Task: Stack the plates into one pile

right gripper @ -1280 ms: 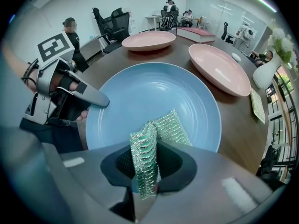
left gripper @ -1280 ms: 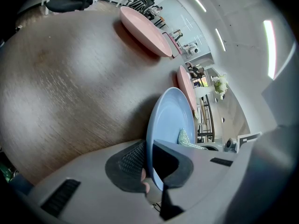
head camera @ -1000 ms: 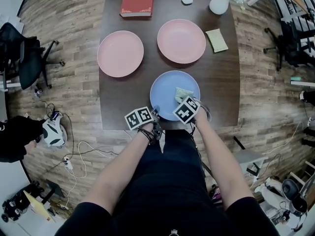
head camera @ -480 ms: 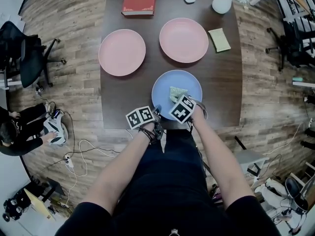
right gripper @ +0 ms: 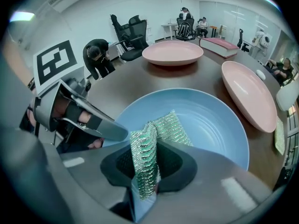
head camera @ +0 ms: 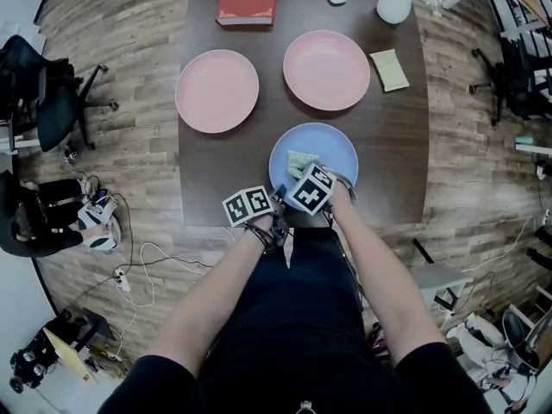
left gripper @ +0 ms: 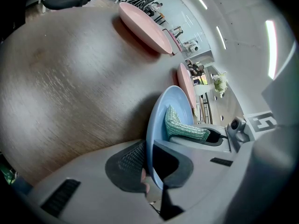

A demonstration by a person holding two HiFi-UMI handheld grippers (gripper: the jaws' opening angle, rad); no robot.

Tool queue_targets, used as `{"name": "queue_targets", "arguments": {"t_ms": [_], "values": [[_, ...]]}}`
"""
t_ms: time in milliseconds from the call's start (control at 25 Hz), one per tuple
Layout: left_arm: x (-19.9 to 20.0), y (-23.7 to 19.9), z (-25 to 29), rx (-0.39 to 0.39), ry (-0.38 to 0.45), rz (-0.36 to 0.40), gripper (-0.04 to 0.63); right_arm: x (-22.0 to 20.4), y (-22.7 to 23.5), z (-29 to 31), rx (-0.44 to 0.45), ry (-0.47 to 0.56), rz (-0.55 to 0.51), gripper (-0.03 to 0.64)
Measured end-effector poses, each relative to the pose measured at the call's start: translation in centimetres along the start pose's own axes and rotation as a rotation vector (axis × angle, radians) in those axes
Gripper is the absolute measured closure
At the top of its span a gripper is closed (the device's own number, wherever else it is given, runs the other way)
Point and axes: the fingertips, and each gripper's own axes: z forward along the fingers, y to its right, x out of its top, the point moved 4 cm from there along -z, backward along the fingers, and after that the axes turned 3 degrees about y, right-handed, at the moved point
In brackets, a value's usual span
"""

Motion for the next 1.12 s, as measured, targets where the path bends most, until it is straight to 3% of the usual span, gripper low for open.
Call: {"name": "queue_targets", "arguments": {"t_ms": [600, 880, 1120], "values": [[0.0, 0.1, -0.1, -0.025, -0.027, 0.008, 0.581, 2.6, -0.7, 0.6, 0.132, 0.114, 0.028, 0.535], [0.1, 0.0, 0.0, -0.026, -0.035, 0.015, 0.581, 2.7, -0.4, 0.4, 0.17, 0.182, 0.099, 0.534], [-0.1, 0.1, 0.1, -0.024, -0.035, 0.009, 0.58, 2.9, -0.6, 0.5, 0.166, 0.185, 0.083, 0.534]]}}
